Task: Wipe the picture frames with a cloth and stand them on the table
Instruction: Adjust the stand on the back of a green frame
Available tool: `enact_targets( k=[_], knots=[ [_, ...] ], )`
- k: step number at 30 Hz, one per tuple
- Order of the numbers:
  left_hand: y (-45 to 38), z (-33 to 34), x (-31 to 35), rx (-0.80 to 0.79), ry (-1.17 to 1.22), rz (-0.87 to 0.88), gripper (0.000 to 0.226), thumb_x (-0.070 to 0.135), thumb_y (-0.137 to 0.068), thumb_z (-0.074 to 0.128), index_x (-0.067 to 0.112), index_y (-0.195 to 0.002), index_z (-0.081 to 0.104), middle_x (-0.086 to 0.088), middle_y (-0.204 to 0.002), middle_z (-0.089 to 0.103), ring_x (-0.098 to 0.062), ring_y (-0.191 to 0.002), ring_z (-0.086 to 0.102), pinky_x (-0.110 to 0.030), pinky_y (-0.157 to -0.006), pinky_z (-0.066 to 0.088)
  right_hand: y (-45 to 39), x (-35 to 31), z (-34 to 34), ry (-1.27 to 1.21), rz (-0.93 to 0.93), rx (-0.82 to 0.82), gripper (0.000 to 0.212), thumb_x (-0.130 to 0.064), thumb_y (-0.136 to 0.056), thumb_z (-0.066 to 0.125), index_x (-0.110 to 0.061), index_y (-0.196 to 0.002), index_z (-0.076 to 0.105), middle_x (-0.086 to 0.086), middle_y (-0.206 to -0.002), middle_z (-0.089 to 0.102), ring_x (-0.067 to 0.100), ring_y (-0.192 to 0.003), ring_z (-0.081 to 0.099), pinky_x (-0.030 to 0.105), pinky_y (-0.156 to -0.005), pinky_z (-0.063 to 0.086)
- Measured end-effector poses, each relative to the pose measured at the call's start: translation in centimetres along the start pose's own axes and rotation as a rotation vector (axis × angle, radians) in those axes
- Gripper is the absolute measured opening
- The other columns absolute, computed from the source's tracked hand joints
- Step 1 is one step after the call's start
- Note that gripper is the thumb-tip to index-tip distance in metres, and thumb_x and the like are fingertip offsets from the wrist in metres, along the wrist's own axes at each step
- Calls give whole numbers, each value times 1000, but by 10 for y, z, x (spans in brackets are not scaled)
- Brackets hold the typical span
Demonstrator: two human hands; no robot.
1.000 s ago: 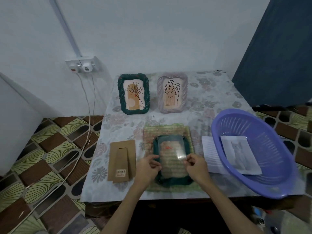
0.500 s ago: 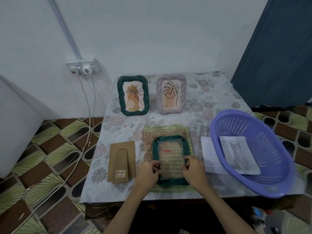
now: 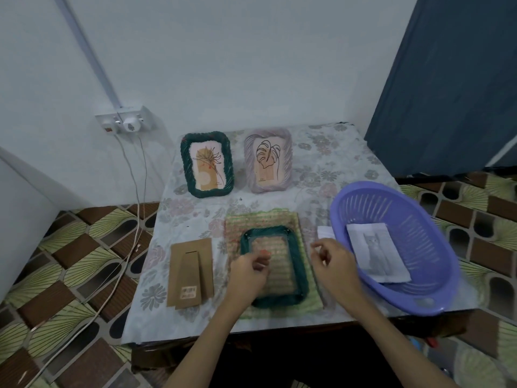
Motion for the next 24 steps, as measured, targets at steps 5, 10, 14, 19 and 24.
enact_targets(
  k=[5,10,14,19,24],
  knots=[
    [-2,40,50,-94,221,29,16,12,-87,64,6,-101,69,7,-79,64,1,-70,58,-6,-65,46,-31,60,-68,273,274,-80,16,-17,-91,54,-2,-96,57,13,-84,60,31,-78,54,33,-69,40],
    [-2,96,81,-260,381,-173,33,27,-90,62,6,-115,59,2,-74,66,-3,-57,63,-21,-61,51,-34,118,-94,757,443,-490,19,-26,-92,50,-9,-101,51,15,-118,56,32,-106,56,36,-81,46],
    [-4,112,97,-268,390,-155,4,17,-90,62,14,-91,64,3,-67,65,1,-51,61,-19,-60,51,-38,134,-90,705,497,-510,36,-25,-89,55,-4,-117,50,16,-124,54,32,-112,54,37,-87,46],
    [-7,113,98,-240,354,-175,10,14,-88,64,16,-82,57,0,-67,64,-2,-52,61,-21,-60,51,-44,135,-93,614,510,-488,24,-15,-89,54,-2,-109,47,20,-122,52,34,-111,53,36,-82,44],
    [-1,114,99,-250,381,-201,4,11,-89,62,9,-91,60,-2,-69,63,1,-48,60,-14,-54,49,-46,133,-104,662,415,-379,3,-10,-91,47,-7,-90,46,15,-95,56,32,-88,57,35,-66,43]
  ],
)
Point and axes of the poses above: each hand's wrist, its own y-axis away from the middle knuckle, its own z-axis out of the palm, x = y × z, the point moved 2 cm from there along -y, towards the middle knuckle
